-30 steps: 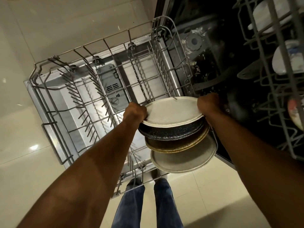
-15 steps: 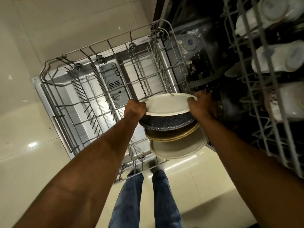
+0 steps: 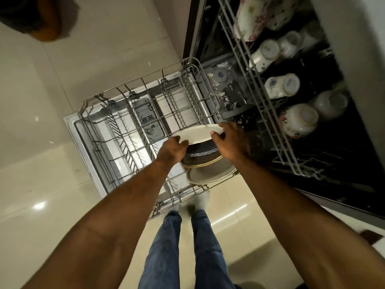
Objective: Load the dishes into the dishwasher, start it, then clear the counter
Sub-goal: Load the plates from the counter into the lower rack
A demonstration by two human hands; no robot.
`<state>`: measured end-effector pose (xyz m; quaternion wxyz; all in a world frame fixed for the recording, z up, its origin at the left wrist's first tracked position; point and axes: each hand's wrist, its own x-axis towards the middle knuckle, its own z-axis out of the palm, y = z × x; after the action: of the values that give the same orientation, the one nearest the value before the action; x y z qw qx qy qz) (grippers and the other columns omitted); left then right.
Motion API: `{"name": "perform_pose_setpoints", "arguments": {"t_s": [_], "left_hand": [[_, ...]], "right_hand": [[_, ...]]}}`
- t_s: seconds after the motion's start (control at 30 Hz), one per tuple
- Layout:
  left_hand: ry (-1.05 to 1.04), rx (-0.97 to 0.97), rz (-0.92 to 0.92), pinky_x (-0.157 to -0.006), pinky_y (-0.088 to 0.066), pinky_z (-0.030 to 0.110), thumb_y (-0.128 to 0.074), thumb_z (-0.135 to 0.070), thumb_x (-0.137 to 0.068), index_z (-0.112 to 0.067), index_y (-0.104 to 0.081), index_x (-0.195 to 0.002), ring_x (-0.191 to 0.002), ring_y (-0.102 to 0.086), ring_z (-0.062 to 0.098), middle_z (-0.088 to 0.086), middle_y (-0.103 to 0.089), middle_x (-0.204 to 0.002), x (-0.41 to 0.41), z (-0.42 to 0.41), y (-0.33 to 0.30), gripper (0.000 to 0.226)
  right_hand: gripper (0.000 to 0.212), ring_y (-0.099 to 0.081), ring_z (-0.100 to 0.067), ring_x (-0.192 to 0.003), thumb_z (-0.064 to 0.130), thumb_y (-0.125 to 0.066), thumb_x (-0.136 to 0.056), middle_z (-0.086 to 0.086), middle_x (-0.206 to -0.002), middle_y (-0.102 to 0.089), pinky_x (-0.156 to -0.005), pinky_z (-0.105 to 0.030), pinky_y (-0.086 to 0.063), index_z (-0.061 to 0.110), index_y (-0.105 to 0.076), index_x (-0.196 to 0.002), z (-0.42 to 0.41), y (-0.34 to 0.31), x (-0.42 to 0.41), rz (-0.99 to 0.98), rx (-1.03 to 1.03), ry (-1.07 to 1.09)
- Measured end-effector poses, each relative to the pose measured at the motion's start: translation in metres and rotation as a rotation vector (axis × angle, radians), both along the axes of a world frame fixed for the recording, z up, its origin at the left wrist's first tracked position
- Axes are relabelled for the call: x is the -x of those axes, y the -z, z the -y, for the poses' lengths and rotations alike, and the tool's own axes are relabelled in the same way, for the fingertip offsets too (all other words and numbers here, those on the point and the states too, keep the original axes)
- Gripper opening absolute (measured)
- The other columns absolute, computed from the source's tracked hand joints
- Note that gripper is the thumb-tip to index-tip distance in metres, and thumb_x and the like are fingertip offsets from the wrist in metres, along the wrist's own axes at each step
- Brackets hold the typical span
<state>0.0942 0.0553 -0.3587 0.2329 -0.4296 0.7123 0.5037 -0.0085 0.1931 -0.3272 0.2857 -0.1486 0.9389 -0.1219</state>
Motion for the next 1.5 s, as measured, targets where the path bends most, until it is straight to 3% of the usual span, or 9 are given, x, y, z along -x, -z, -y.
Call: {"name": "perform_pose_setpoints", "arguments": {"t_s": [0.13, 0.37, 0.5, 0.67, 1.0, 1.33, 1.5], "left_hand": [[0.201, 0.174, -0.049, -0.103, -0.043, 0.04, -0.043, -0.042, -0.101, -0.011, -0.048, -0.139, -0.126, -0.05, 0.032, 0.015, -0.053, -0.138, -0.008, -0.003, -0.033, 0.049], [0.436, 0.434, -0.111, -0.11, -0.034, 0.048, -0.031, -0.047, -0.102, -0.016, -0.033, -0.148, -0.138, -0.034, 0.03, 0.011, -0.038, -0.15, -0.044, -0.017, -0.108, 0.056], [0.423, 0.533, -0.125, -0.117, -0.023, 0.05, -0.028, -0.051, -0.101, -0.017, -0.026, -0.151, -0.146, -0.02, 0.029, 0.01, -0.027, -0.157, -0.076, -0.027, -0.156, 0.061], [0.302, 0.608, -0.156, -0.119, -0.015, 0.049, -0.028, -0.052, -0.101, -0.021, -0.025, -0.152, -0.148, -0.013, 0.026, 0.006, -0.021, -0.16, -0.119, -0.042, -0.218, 0.06], [0.199, 0.795, -0.229, -0.116, -0.02, 0.047, -0.031, -0.05, -0.101, -0.021, -0.03, -0.15, -0.147, -0.018, 0.025, 0.005, -0.029, -0.157, -0.217, -0.036, -0.309, 0.057], [0.148, 0.887, -0.156, -0.114, -0.024, 0.044, -0.032, -0.05, -0.101, -0.021, -0.033, -0.149, -0.145, -0.022, 0.024, 0.004, -0.032, -0.155, -0.313, 0.036, -0.333, 0.056], [0.132, 0.927, -0.143, -0.114, -0.021, 0.043, -0.03, -0.051, -0.101, -0.022, -0.031, -0.149, -0.146, -0.02, 0.023, 0.003, -0.03, -0.157, -0.358, 0.102, -0.341, 0.057]], "right_hand": [[0.045, -0.04, -0.027, -0.128, 0.043, -0.052, -0.095, -0.007, -0.14, -0.046, -0.1, -0.035, -0.033, 0.018, -0.052, -0.133, -0.003, -0.033, -0.007, -0.08, 0.001, -0.082], [0.053, -0.034, -0.026, -0.135, 0.053, -0.047, -0.095, -0.006, -0.145, -0.043, -0.106, -0.041, -0.03, 0.024, -0.049, -0.139, -0.023, -0.104, -0.039, -0.133, 0.016, -0.136], [0.056, -0.026, -0.024, -0.141, 0.057, -0.041, -0.096, -0.004, -0.151, -0.034, -0.113, -0.044, -0.025, 0.026, -0.04, -0.143, -0.031, -0.151, -0.066, -0.099, 0.026, -0.204], [0.061, -0.031, -0.026, -0.139, 0.06, -0.042, -0.094, -0.007, -0.15, -0.036, -0.112, -0.048, -0.028, 0.024, -0.04, -0.144, -0.042, -0.206, -0.1, -0.083, 0.13, -0.275], [0.061, -0.028, -0.023, -0.141, 0.063, -0.039, -0.094, -0.006, -0.149, -0.037, -0.115, -0.048, -0.022, 0.025, -0.042, -0.141, -0.037, -0.282, -0.176, -0.179, 0.225, -0.493], [0.062, -0.035, -0.024, -0.136, 0.066, -0.041, -0.091, -0.005, -0.142, -0.044, -0.113, -0.049, -0.027, 0.025, -0.045, -0.138, 0.051, -0.301, -0.249, -0.225, 0.282, -0.624], [0.064, -0.032, -0.021, -0.139, 0.064, -0.041, -0.092, -0.004, -0.147, -0.041, -0.115, -0.051, -0.023, 0.025, -0.042, -0.143, 0.123, -0.313, -0.29, -0.258, 0.31, -0.636]]}}
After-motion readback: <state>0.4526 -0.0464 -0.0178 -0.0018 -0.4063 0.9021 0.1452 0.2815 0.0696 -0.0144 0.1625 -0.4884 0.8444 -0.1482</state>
